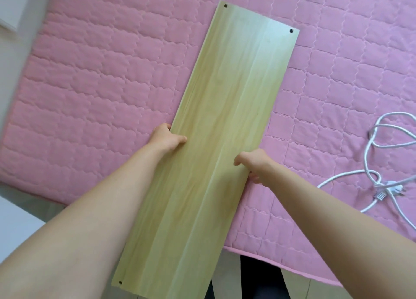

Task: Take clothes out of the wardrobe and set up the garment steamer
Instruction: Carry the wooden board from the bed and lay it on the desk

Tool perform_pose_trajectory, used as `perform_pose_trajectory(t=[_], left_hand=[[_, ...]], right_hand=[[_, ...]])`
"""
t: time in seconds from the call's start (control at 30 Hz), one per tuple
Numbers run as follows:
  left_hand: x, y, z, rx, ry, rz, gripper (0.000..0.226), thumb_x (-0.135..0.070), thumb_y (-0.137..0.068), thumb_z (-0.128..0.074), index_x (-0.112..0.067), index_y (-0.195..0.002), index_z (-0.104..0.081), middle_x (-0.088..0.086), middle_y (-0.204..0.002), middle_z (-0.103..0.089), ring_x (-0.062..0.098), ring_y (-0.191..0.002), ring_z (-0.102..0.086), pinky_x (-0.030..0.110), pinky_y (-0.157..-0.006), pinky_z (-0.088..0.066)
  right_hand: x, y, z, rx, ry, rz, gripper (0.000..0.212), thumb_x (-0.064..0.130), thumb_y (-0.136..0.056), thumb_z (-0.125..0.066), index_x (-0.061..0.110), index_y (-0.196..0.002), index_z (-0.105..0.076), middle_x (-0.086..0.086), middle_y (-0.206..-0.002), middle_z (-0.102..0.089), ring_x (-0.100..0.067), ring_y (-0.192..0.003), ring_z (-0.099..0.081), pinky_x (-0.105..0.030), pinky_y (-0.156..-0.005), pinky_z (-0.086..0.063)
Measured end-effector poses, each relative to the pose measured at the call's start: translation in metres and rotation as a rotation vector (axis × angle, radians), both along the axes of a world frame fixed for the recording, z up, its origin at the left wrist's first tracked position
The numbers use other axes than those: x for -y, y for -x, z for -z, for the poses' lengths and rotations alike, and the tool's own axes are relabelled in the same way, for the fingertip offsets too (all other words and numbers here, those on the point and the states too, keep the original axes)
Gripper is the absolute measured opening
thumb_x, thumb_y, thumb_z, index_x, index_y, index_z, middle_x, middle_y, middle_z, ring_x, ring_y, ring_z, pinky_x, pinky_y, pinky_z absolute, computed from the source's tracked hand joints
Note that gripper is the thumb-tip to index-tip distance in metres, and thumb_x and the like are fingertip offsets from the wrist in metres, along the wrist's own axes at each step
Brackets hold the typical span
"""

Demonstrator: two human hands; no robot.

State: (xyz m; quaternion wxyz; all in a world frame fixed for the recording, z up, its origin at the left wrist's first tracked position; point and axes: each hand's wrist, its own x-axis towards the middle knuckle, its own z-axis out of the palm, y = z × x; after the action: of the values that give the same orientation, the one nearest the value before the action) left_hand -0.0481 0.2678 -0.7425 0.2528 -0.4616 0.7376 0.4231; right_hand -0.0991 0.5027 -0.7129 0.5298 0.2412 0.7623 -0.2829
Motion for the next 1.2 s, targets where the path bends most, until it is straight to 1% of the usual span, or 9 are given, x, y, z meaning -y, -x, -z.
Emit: perform_pose_trajectory(t=[0.13,0.3,0.43,0.5,0.57,0.63,0.83,1.03,1.2], left_hand=[[-0.004,-0.011,-0.008,0.025,0.019,-0.053,0.051,-0.019,-0.071,-0.083,-0.009,-0.115,-0.058,0.010,-0.109,-0.067,0.026,-0.099,-0.065,0.042,-0.093,-0.051],[-0.013,-0.031,-0.031,0.015,0.079,-0.042,0.054,-0.023,-0.070,-0.083,-0.010,-0.114,-0.056,0.009,-0.109,-0.066,0.027,-0.097,-0.064,0.043,-0.091,-0.051],[-0.029,-0.037,-0.058,-0.031,0.195,0.027,0.051,-0.021,-0.074,-0.079,-0.013,-0.116,-0.053,0.009,-0.116,-0.060,0.027,-0.104,-0.059,0.038,-0.093,-0.046],[-0.039,-0.041,-0.072,-0.065,0.224,0.055,0.051,-0.015,-0.075,-0.076,-0.015,-0.119,-0.050,0.005,-0.114,-0.057,0.025,-0.105,-0.057,0.035,-0.092,-0.045],[-0.049,-0.048,-0.085,-0.086,0.226,0.066,0.049,-0.008,-0.075,-0.070,-0.021,-0.117,-0.048,-0.002,-0.103,-0.056,0.025,-0.101,-0.059,0.036,-0.090,-0.047],[-0.058,-0.052,-0.099,-0.094,0.227,0.064,0.047,-0.005,-0.074,-0.063,-0.031,-0.110,-0.046,-0.004,-0.096,-0.062,0.028,-0.093,-0.062,0.038,-0.084,-0.051],[-0.098,-0.063,-0.137,-0.129,0.407,0.154,0.043,-0.011,-0.083,-0.059,-0.031,-0.119,-0.046,-0.002,-0.117,-0.065,0.031,-0.101,-0.059,0.036,-0.079,-0.046],[-0.148,-0.073,-0.156,-0.145,0.570,0.163,0.034,-0.010,-0.089,-0.053,-0.023,-0.120,-0.047,0.008,-0.099,-0.068,0.038,-0.090,-0.062,0.036,-0.064,-0.038],[-0.174,-0.076,-0.161,-0.155,0.634,0.209,0.038,-0.010,-0.090,-0.052,-0.025,-0.125,-0.046,0.005,-0.094,-0.070,0.037,-0.084,-0.066,0.034,-0.060,-0.036]], right_hand=[[-0.016,-0.013,0.000,0.013,0.069,0.045,0.023,0.019,-0.073,-0.065,0.008,-0.090,-0.055,-0.009,-0.084,-0.055,-0.030,-0.083,-0.061,-0.034,-0.068,-0.045],[-0.030,-0.026,-0.006,0.036,0.201,0.044,0.017,0.010,-0.076,-0.061,0.016,-0.065,-0.048,-0.002,-0.059,-0.040,-0.021,-0.056,-0.039,-0.031,-0.058,-0.035],[-0.033,-0.022,-0.020,-0.025,0.222,-0.138,0.011,0.008,-0.074,-0.050,0.015,-0.067,-0.044,-0.005,-0.069,-0.043,-0.023,-0.067,-0.040,-0.029,-0.060,-0.030],[-0.031,-0.016,-0.032,-0.129,0.201,-0.344,0.009,0.008,-0.079,-0.046,0.012,-0.085,-0.051,-0.008,-0.083,-0.052,-0.026,-0.078,-0.049,-0.027,-0.063,-0.035],[-0.025,-0.009,-0.050,-0.256,0.204,-0.523,0.036,0.010,-0.086,-0.045,0.007,-0.122,-0.051,-0.011,-0.113,-0.058,-0.027,-0.104,-0.055,-0.027,-0.073,-0.041],[-0.018,-0.002,-0.069,-0.408,0.260,-0.667,0.048,0.011,-0.090,-0.045,0.008,-0.138,-0.041,-0.009,-0.130,-0.054,-0.024,-0.116,-0.051,-0.029,-0.085,-0.043],[-0.005,0.015,-0.114,-0.796,0.397,-1.043,0.053,0.002,-0.091,-0.042,0.011,-0.142,-0.033,-0.010,-0.139,-0.042,-0.029,-0.119,-0.046,-0.040,-0.092,-0.044],[-0.008,0.027,-0.131,-1.174,0.385,-1.394,0.067,-0.013,-0.075,-0.048,0.007,-0.139,-0.041,-0.022,-0.136,-0.041,-0.040,-0.118,-0.045,-0.045,-0.094,-0.043],[-0.013,0.042,-0.133,-1.388,0.316,-1.641,0.052,-0.004,-0.082,-0.050,0.012,-0.132,-0.051,-0.019,-0.131,-0.050,-0.043,-0.129,-0.040,-0.058,-0.108,-0.030]])
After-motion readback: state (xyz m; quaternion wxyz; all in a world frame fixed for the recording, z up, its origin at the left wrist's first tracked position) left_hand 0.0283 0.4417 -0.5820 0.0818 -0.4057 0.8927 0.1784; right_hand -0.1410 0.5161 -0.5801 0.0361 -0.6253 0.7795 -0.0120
